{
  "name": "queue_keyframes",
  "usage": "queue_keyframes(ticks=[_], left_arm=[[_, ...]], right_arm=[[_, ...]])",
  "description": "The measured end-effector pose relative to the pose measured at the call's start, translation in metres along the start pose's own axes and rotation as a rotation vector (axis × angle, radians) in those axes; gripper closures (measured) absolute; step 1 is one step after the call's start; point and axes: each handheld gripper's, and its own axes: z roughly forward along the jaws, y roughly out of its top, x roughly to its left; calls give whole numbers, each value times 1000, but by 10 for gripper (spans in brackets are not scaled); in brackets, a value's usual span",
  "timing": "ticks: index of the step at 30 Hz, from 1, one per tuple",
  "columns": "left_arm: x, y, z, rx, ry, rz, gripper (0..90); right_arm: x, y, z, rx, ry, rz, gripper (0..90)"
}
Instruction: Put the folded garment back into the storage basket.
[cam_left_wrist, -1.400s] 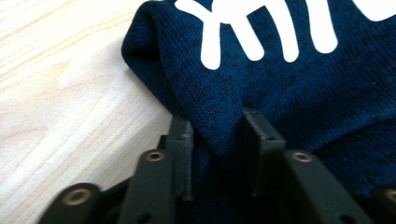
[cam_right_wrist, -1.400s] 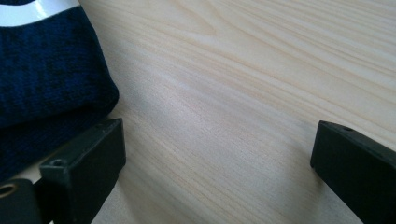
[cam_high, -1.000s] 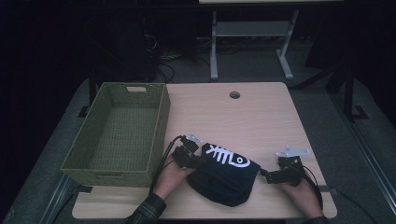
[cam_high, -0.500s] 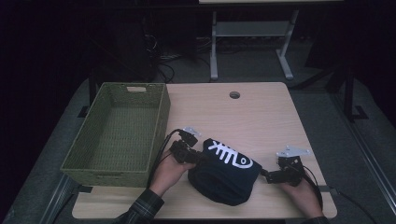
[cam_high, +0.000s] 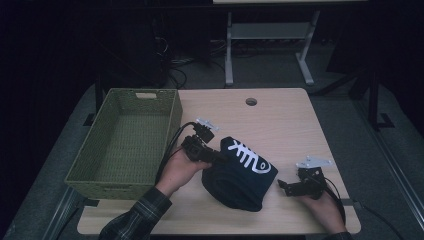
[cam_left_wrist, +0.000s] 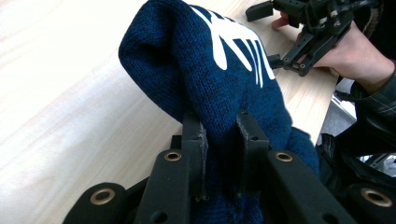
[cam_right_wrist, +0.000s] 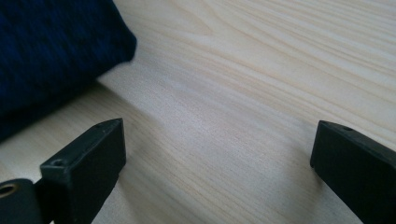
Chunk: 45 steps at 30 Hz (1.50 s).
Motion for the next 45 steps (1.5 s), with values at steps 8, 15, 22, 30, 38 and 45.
queue_keyframes(ticks=[8, 15, 22, 30, 38, 45], left_arm=[[-2, 16, -19, 23, 25, 26, 772], [-1, 24, -40, 27, 35, 34, 771], [2, 27, -63, 18, 61, 26, 770], [6, 32, -95, 7, 79, 17, 770], [11, 32, -122, -7, 103, 5, 770], [17, 29, -154, -42, 119, -14, 770]], right_arm=[[0, 0, 0, 0, 0, 2, 31], [0, 0, 0, 0, -1, 2, 32], [0, 0, 0, -1, -1, 2, 32], [0, 0, 0, -1, -1, 3, 32], [0, 0, 0, -1, -1, 3, 32], [0, 0, 0, -1, -1, 2, 32]])
